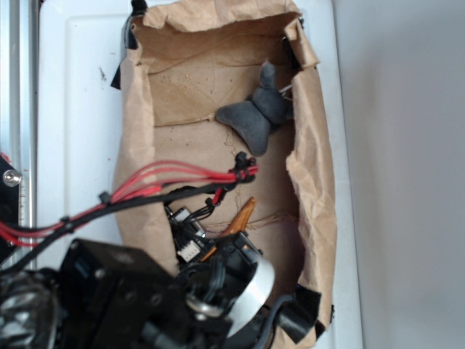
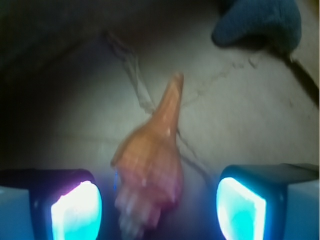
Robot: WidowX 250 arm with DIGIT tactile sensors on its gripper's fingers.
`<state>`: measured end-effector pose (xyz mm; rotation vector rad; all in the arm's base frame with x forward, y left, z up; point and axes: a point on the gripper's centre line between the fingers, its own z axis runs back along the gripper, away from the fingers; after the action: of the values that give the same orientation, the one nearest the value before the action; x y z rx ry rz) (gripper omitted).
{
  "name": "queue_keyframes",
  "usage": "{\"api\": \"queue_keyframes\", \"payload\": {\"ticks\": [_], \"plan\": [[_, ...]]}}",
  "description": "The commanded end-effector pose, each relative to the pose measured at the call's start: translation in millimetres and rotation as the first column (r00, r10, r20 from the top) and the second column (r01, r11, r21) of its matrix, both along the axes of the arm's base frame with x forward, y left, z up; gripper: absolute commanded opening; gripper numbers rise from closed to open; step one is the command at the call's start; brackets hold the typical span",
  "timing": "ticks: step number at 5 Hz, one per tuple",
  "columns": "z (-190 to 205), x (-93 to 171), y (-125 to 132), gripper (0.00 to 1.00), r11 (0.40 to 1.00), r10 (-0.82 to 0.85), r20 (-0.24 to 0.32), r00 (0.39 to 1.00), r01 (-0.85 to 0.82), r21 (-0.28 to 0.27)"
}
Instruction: Grab the shell.
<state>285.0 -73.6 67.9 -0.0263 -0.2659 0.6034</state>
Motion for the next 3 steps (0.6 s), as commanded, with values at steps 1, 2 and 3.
{"api": "queue_keyframes", "payload": {"ticks": [1,2,3], "plan": [[16,26,15,1.0,0.998,-0.024,-0.025,0.999,0.023,-0.057],[6,28,17,1.0,0.999,-0.039,-0.036,0.999,0.038,-0.035],[-10,22,20,1.0,0.998,-0.062,-0.051,0.997,0.063,0.013]]}}
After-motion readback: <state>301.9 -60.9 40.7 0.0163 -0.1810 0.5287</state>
